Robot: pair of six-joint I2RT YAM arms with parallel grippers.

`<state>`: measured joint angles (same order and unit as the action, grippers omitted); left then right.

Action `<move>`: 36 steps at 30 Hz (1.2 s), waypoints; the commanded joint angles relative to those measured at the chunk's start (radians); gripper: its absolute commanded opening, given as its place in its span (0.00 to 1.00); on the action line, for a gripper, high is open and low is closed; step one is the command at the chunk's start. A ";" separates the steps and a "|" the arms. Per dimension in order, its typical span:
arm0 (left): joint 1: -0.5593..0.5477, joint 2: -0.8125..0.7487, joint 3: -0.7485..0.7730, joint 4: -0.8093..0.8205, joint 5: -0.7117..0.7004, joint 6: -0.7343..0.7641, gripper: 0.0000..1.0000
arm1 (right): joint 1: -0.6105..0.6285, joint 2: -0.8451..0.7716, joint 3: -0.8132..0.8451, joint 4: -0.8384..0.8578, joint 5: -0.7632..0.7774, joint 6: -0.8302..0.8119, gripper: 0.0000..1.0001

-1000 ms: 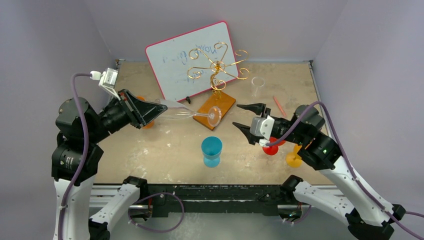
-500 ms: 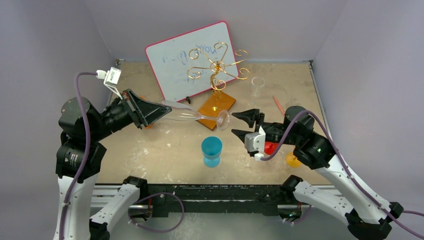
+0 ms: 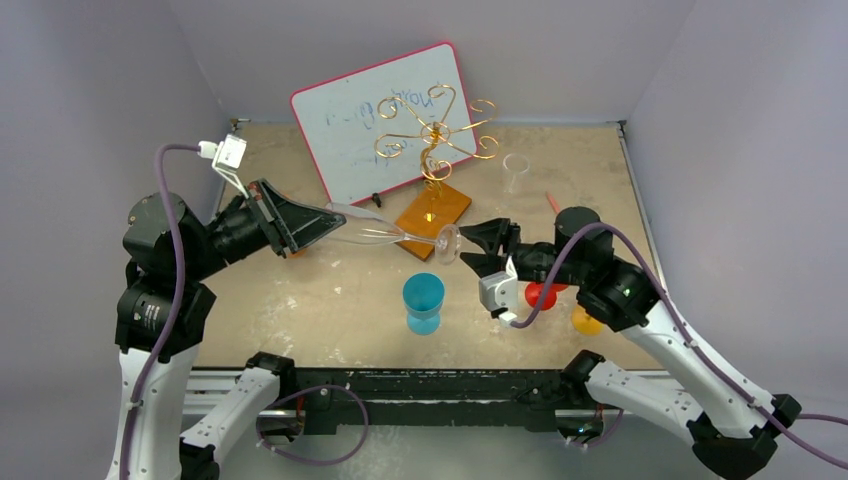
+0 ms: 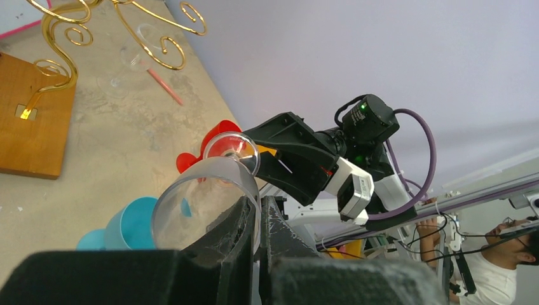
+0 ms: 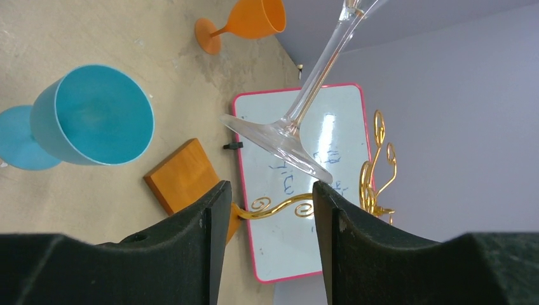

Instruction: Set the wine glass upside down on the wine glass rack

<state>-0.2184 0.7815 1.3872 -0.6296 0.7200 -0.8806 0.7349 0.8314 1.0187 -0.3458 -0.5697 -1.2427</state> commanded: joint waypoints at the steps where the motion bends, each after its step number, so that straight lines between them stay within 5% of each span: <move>1: -0.006 -0.004 -0.006 0.062 -0.001 -0.020 0.00 | 0.011 0.011 0.048 0.056 -0.036 -0.052 0.52; 13: -0.006 0.007 -0.015 0.072 -0.001 -0.045 0.00 | 0.064 0.090 0.086 0.042 0.004 -0.144 0.41; 24: -0.006 0.012 -0.023 0.033 -0.021 -0.036 0.00 | 0.066 -0.002 0.034 0.126 0.204 -0.085 0.51; 36: -0.006 0.021 -0.033 0.032 -0.030 -0.056 0.00 | 0.066 0.011 0.050 0.086 0.129 -0.105 0.52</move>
<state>-0.2184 0.8085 1.3434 -0.6479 0.6865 -0.9077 0.7979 0.8143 1.0412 -0.2794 -0.4072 -1.3289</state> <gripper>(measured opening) 0.024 0.515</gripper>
